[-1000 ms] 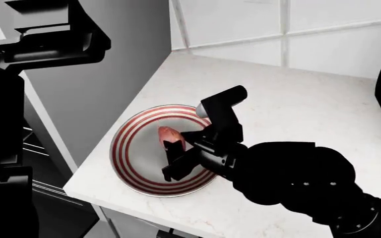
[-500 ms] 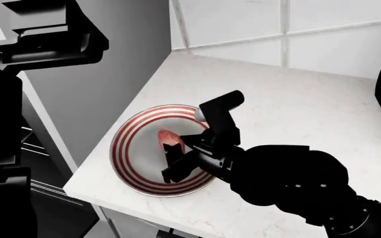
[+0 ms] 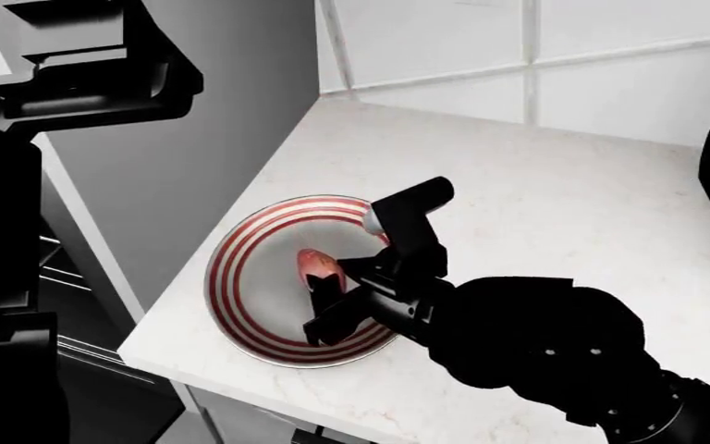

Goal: Pick the sweet potato from the top rack in the oven and place it on the plate on the counter.

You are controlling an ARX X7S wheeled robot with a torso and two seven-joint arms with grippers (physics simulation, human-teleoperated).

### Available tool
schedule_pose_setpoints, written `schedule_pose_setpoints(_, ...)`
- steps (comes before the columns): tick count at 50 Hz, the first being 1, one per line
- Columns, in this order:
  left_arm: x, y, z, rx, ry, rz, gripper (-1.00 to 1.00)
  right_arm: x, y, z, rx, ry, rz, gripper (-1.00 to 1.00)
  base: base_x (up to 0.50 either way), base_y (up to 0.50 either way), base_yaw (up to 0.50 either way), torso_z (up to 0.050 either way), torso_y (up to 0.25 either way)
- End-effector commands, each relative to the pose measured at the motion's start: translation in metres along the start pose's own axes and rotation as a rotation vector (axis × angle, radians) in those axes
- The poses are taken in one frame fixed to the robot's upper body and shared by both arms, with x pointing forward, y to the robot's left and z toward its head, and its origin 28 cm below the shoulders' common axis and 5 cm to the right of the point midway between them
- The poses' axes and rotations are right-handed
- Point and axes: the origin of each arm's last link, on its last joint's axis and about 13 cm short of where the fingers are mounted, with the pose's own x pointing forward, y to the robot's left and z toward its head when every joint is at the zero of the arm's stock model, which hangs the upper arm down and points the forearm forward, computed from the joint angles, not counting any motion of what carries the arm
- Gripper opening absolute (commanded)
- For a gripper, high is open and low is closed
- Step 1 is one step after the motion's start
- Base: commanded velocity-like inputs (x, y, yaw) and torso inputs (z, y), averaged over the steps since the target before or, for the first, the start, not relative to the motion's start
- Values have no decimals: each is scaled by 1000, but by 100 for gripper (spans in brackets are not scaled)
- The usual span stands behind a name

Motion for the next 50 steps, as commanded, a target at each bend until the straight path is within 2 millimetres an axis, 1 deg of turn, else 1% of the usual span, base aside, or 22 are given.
schedule_pose_setpoints(1,0,0,0,0,0,-3,100,1,-2,-1,-11,-2,0,-100,0,0,0,0,0)
schedule_pose_setpoints(25,-1,1,0,1,0,4,100,3,-2,-8,-6,13,-2,-100,0,0,0,0,0)
schedule_pose_setpoints(50,0,0,0,2,-1,-1,100,3,-2,-7,-8,15,0,-100,0,0,0,1,0)
